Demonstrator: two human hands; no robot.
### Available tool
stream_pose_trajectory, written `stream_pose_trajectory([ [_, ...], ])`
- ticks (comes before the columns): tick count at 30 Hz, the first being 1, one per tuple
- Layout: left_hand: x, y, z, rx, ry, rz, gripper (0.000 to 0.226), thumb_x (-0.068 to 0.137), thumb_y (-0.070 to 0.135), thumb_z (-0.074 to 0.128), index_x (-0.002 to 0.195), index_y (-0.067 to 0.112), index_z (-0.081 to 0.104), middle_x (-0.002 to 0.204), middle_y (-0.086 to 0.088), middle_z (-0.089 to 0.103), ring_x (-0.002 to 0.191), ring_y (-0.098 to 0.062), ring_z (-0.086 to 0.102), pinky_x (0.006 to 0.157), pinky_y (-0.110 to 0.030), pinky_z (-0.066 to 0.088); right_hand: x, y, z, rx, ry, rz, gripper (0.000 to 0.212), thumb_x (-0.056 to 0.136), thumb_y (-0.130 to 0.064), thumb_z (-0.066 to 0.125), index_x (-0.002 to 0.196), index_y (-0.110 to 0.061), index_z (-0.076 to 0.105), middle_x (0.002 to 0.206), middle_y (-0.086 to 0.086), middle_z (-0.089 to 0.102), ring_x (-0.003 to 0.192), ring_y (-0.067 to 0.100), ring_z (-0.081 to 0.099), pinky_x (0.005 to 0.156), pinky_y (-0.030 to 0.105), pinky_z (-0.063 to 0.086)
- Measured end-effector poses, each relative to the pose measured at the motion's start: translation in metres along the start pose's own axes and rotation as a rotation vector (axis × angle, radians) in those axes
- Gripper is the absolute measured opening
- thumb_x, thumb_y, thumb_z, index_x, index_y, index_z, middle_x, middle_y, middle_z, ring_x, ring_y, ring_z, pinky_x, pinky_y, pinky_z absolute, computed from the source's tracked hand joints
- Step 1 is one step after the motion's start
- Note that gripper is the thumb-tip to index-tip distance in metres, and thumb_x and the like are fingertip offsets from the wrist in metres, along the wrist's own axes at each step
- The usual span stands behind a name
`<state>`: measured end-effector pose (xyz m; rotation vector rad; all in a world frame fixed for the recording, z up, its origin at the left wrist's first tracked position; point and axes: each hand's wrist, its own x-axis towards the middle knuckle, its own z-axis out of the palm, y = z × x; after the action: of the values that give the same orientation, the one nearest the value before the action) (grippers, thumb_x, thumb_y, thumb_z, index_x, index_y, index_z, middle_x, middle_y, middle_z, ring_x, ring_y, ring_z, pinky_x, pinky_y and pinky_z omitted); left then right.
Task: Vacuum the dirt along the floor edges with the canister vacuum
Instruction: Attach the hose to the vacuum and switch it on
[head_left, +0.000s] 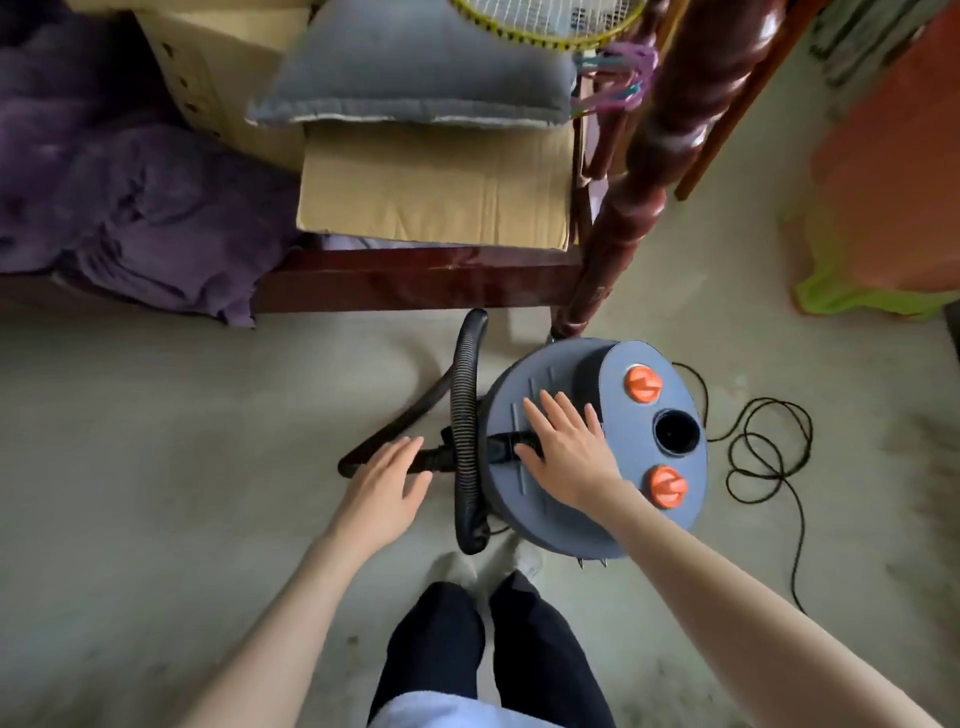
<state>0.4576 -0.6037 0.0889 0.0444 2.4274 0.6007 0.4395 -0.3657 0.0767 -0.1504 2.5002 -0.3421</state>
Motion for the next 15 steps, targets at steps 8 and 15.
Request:
stream_pose_trajectory([
  [8, 0.083, -0.042, 0.025, -0.156, -0.159, -0.048, 0.052, 0.100, 0.024, 0.043, 0.148, 0.011, 0.030, 0.154, -0.006, 0.029, 0.142, -0.018, 0.025, 0.110, -0.020, 0.015, 0.061, -0.014, 0.047, -0.147, 0.042, 0.220, 0.069, 0.100, -0.057, 0.017, 0.158, -0.021, 0.008, 0.166, 0.004, 0.002, 0.152, 0.023, 0.003, 0.120, 0.049, -0.004],
  [15, 0.185, -0.028, 0.049, -0.561, -0.333, -0.169, 0.052, 0.099, 0.040, 0.041, 0.139, 0.008, 0.040, 0.138, -0.010, 0.051, 0.130, -0.027, 0.045, 0.110, -0.040, 0.033, 0.069, -0.021, 0.056, -0.182, 0.142, 0.325, 0.065, 0.100, -0.052, 0.026, 0.155, -0.016, 0.026, 0.163, 0.008, 0.020, 0.148, 0.026, 0.024, 0.118, 0.047, 0.013],
])
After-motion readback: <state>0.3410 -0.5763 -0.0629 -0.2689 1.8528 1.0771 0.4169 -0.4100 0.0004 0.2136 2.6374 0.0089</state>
